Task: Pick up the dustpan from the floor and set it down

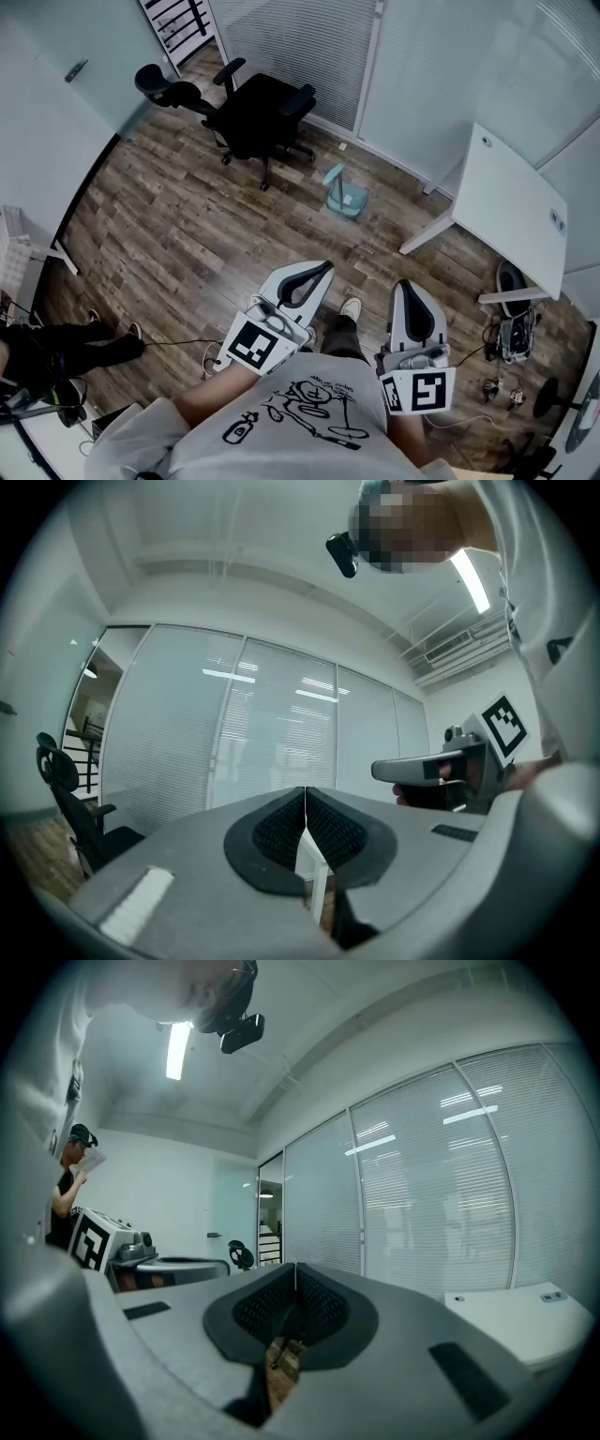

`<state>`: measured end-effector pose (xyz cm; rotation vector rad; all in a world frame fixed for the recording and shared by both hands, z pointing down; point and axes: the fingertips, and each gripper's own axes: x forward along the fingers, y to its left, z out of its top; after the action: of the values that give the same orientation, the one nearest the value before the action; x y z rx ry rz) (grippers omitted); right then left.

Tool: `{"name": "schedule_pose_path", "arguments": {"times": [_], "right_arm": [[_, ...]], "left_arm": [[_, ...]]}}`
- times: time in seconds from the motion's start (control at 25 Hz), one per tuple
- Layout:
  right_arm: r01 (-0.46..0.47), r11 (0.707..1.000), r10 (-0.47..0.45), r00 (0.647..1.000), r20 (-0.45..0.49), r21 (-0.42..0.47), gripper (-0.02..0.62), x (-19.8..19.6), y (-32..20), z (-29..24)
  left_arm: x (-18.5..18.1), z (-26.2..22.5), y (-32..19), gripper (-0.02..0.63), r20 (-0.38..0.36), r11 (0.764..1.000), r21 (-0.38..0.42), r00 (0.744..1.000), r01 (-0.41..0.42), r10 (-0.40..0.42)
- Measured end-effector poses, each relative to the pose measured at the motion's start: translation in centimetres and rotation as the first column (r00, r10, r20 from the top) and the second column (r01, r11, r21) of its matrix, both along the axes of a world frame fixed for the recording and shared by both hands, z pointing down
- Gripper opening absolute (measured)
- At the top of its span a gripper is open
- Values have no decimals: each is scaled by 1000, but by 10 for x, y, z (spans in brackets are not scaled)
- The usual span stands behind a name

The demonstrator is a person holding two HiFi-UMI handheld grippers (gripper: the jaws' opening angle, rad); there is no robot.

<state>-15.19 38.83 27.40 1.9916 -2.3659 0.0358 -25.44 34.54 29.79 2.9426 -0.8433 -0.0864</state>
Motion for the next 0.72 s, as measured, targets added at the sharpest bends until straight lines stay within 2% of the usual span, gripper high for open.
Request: {"name": "schedule_pose_path", "arguments": {"times": [0.36,0.72], "right_arm": [[-7,1000,7,1000,5,7,6,76,-37,4],[-10,1000,10,1000,7,18,6,156,-71,1]], "left_arm": [[80,-1,-38,2,18,999,27,999,-30,30],[159,-5,-75,2,21,999,25,999,-26,25]]}}
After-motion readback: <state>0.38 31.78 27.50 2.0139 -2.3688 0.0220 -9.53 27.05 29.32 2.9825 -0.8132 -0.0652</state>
